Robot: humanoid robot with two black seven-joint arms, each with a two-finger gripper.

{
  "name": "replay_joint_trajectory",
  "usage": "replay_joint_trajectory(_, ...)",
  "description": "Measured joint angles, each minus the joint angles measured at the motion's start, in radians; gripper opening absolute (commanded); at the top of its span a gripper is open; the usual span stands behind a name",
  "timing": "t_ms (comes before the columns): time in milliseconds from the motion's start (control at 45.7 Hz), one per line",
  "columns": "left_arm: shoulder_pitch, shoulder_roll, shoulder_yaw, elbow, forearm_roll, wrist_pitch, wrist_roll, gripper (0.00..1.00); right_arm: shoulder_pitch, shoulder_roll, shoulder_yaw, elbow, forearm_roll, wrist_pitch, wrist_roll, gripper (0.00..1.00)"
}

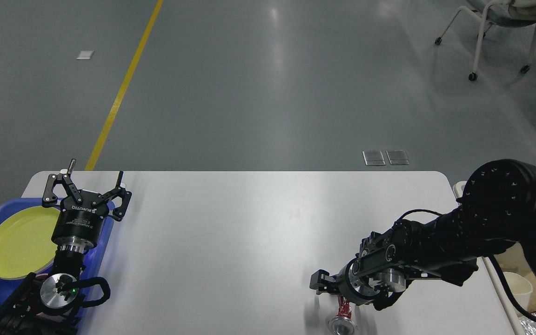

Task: Tidy desktop
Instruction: 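Move the right gripper down to the red can, then grasp the red can with the right gripper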

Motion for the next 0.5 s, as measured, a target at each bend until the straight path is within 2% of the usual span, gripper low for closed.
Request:
replay_joint_trajectory(153, 0.0, 0.0, 0.0, 0.0, 0.0, 0.0, 0.0, 0.96, -0.025, 0.006, -0.008, -0.029, -0.012, 0.0, 0.0, 0.87)
replay_joint_trajectory(197, 0.0, 0.0, 0.0, 0.0, 0.0, 0.0, 0.0, 0.96, -0.038, 0.012, -0.009, -0.04, -0.013, 0.0, 0.0, 0.83)
replay_joint_trajectory(306, 0.0, 0.0, 0.0, 0.0, 0.0, 0.0, 0.0, 0.97, -0.061, 0.021, -0.01, -0.065, -0.014, 0.0, 0.0, 0.5)
replay_joint_trajectory(372, 0.0, 0.0, 0.0, 0.0, 0.0, 0.0, 0.0, 0.96, -0.065, 0.022, -0.01, -0.068, -0.013, 0.001, 0.0, 0.19)
replay_joint_trajectory(416, 0.0, 0.0, 0.0, 0.0, 0.0, 0.0, 0.0, 0.96, -0.066, 0.021, -0.008, -0.069, -0.011, 0.002, 0.0, 0.04)
replay_joint_trajectory(438, 0.0, 0.0, 0.0, 0.0, 0.0, 0.0, 0.0, 0.96, -0.066, 0.02, -0.008, -0.069, -0.009, 0.003, 0.0, 0.0)
replay_joint_trajectory(503, 0.0, 0.0, 0.0, 0.0, 0.0, 0.0, 0.0, 0.96, -0.066, 0.018, -0.005, -0.068, -0.006, 0.007, 0.0, 0.0)
